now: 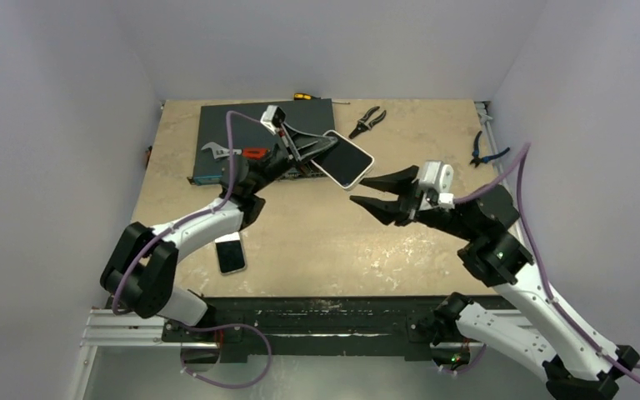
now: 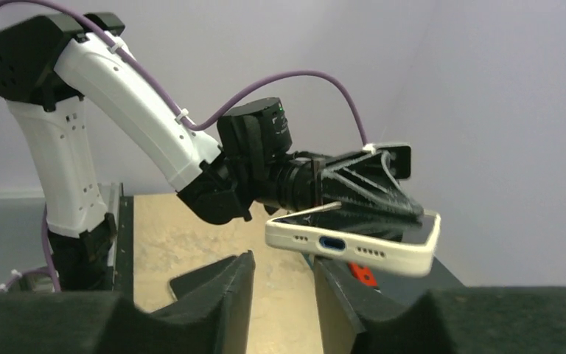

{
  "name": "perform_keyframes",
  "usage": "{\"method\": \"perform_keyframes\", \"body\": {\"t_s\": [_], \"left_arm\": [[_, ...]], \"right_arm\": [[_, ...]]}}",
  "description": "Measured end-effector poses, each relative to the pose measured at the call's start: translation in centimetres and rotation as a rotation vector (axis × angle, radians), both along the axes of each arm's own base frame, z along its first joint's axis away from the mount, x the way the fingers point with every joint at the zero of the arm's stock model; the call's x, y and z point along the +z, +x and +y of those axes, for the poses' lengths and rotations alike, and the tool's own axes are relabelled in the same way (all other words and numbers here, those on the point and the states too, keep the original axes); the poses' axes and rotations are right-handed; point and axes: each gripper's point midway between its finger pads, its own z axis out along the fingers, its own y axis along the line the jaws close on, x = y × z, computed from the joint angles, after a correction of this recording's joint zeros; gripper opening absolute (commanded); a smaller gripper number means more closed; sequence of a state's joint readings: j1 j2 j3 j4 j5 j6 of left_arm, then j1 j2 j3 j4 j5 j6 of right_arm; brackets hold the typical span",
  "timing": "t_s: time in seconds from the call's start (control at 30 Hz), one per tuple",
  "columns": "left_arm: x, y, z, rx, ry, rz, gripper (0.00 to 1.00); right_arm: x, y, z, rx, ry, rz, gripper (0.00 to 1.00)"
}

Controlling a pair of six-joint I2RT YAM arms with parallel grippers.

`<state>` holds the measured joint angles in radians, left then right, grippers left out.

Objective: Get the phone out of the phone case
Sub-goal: Remove the phone case from the phone.

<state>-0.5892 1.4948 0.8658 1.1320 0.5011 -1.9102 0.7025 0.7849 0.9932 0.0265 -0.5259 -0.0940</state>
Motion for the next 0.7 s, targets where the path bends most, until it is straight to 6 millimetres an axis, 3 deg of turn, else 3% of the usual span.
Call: {"method": "perform_keyframes", "body": {"t_s": [0.17, 0.3, 0.37, 0.57, 0.7], "left_arm": [[1.9, 1.5, 3.6, 0.126, 0.015, -0.092, 0.0], [2.9, 2.9, 6.2, 0.225, 0.045, -0.131, 0.0], [3.9, 2.9, 7.3, 0.271, 0.059, -0.16, 0.0], [8.3, 0.4, 9.1, 0.358, 0.074, -0.3, 0.0], [9.4, -1.1, 9.8, 0.4, 0.095, -0.36, 0.0]], "right_arm": [[2.1, -2.0, -2.4, -0.034, 0.1, -0.07, 0.68], [3.5, -3.3, -4.2, -0.062, 0.172, -0.089, 0.7], [3.3, -3.3, -4.6, -0.08, 0.193, -0.058, 0.7], [0.8, -1.1, -4.6, -0.158, 0.258, 0.179, 0.68], [0.7, 0.0, -3.3, -0.134, 0.34, 0.359, 0.69]]}}
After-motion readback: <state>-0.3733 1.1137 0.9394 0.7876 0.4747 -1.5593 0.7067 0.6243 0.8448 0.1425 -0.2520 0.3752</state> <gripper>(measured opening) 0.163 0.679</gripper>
